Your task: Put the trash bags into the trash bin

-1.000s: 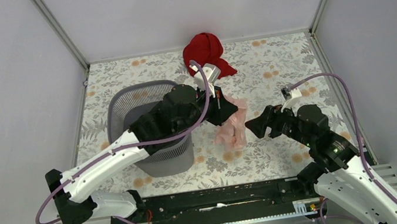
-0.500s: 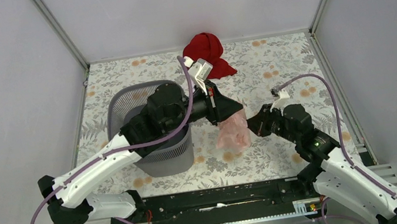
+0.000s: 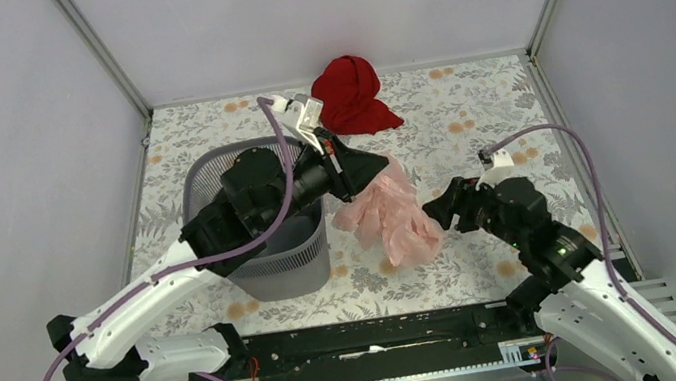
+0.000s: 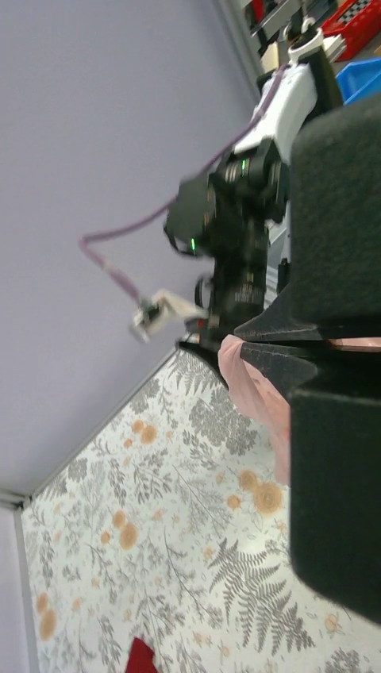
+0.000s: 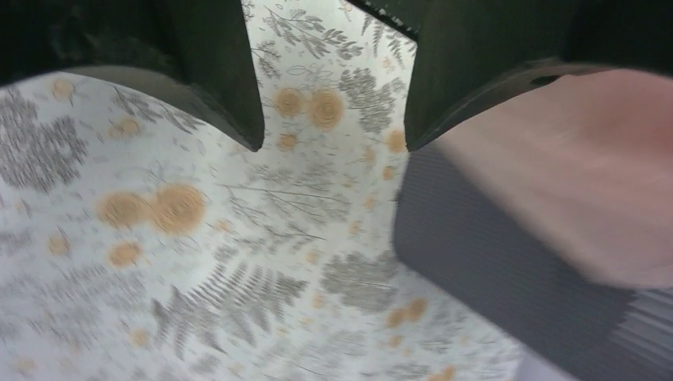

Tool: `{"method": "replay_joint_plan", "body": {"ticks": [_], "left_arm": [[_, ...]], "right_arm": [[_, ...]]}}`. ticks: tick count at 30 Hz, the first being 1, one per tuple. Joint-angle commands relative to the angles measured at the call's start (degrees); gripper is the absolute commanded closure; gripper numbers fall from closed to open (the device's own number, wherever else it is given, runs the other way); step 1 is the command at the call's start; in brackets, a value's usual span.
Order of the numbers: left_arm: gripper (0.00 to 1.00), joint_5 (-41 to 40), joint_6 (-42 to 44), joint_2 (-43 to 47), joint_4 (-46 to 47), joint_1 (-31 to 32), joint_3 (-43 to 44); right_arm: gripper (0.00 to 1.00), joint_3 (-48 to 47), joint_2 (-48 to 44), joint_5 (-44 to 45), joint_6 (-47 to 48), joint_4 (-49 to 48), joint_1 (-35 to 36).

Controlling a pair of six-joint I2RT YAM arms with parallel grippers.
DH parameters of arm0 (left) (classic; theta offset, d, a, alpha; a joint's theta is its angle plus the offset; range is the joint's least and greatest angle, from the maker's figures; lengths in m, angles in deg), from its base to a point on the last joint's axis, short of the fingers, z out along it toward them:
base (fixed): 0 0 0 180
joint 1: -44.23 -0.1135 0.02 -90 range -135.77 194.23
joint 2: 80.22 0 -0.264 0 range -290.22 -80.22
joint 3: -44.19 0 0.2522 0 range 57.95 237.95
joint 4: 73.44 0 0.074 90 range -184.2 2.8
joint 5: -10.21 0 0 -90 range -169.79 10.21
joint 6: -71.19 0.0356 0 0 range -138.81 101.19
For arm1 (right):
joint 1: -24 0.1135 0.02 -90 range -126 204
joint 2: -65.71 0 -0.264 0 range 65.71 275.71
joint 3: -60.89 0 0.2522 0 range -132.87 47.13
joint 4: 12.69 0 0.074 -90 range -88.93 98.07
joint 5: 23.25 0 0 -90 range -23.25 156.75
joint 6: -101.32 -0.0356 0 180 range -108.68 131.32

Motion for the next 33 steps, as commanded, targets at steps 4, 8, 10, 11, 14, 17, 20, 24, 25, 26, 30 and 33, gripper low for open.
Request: {"method": "replay_joint_plan", "body": {"ticks": [4,8,10,11,14,17,20,24,25,26,30,33], "left_arm": [[1.0,-2.79,-2.34,-6.56,-2.17,-0.43,3.26],[1.0,-0.02,-3.76,-10.08,-1.97,-0.48,5.1],[1.0,1.34,-4.4,-11.47,-1.78,-0.48,5.62],[1.0,1.59,-5.0,-12.03,-1.76,-0.46,5.86],[1.0,2.93,-5.94,-13.59,-1.4,-0.41,6.28],[1.0,4.49,-6.6,-14.82,-0.77,-0.47,6.68],[1.0,5.58,-7.1,-15.68,-0.52,-0.44,7.16],[1.0,7.52,-7.71,-16.32,0.49,-0.41,7.31],[1.0,8.01,-7.8,-16.43,0.71,-0.47,7.23],[1.0,8.53,-7.69,-16.4,0.93,-0.44,7.26],[0.54,8.35,-4.88,-14.74,-1.71,-0.42,7.88],[0.22,5.11,-2.64,-10.35,-2.18,-0.48,4.9]], "right_arm": [[0.17,-15.64,-0.5,-21.61,11.23,5.73,-0.08],[0.11,-21.12,1.68,-22.83,16.73,9.54,-0.15],[0.1,-22.32,2.93,-25.96,17.69,8.78,-0.13],[0.09,-22.39,3.53,-28.47,17.86,7.78,-0.15],[0.11,-20.92,4.66,-30.07,17.14,4.46,-0.15],[0.17,-18.59,5.37,-28.56,16.28,1.13,-0.14],[0.23,-16.39,5.77,-26.49,14.8,-1.73,-0.09],[0.33,-13.53,5.19,-24.13,11.88,-6.36,-0.08],[0.41,-12.34,4.85,-23.51,10.81,-7.8,-0.09],[0.52,-11.63,4.51,-23.23,9.93,-9.01,-0.09],[1.0,-11.12,0.64,-15.82,8.39,-6.24,-0.13],[1.0,-9.6,-5.63,-4.82,4.05,-3.0,-0.08]]}}
